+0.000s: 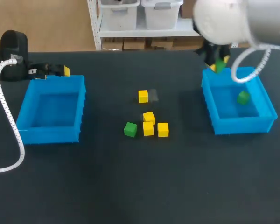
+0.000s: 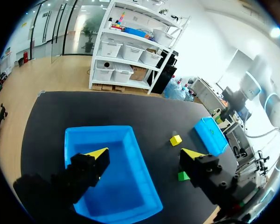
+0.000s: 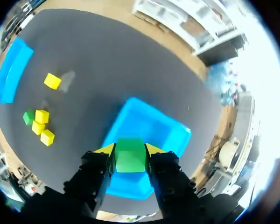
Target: Put the green cubes in the right bin and the yellow cubes in the left bin.
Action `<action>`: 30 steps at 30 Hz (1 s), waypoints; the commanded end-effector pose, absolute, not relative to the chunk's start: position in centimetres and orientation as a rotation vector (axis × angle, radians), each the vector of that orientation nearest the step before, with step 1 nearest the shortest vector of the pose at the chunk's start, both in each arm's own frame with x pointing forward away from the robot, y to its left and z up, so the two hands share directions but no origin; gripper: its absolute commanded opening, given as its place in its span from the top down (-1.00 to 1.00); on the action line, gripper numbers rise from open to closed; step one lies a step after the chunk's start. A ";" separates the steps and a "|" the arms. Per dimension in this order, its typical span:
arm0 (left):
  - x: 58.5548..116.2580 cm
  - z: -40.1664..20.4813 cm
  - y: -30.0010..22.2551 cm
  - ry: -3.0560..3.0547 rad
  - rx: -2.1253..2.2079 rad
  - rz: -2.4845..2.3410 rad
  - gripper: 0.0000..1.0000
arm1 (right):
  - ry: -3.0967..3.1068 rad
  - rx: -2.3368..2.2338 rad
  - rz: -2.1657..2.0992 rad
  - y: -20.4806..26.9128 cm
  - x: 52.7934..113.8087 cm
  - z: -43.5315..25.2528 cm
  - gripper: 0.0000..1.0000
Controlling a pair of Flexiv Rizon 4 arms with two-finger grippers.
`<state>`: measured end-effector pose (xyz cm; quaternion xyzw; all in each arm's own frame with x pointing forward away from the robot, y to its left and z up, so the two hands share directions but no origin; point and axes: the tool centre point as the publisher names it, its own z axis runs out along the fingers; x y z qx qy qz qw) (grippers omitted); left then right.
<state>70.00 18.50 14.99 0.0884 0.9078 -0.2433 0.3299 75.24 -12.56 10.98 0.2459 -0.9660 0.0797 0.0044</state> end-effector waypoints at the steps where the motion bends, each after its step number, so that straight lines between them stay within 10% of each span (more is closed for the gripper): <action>1: 70.0 15.0 18.5 2.374 0.231 -0.636 -1.00 | -3.387 0.853 0.078 -15.2 72.6 9.7 1.00; 12: 70.0 15.0 18.5 2.374 0.231 -0.636 -1.00 | -3.367 0.661 0.050 -17.1 71.3 6.0 1.00; 15: 70.0 15.0 18.5 2.374 0.231 -0.636 -1.00 | -3.359 0.676 0.041 -16.5 71.3 5.9 -1.00; 30: 70.0 15.0 18.5 2.374 0.231 -0.636 -1.00 | -3.305 1.007 0.054 -9.3 72.8 10.6 -1.00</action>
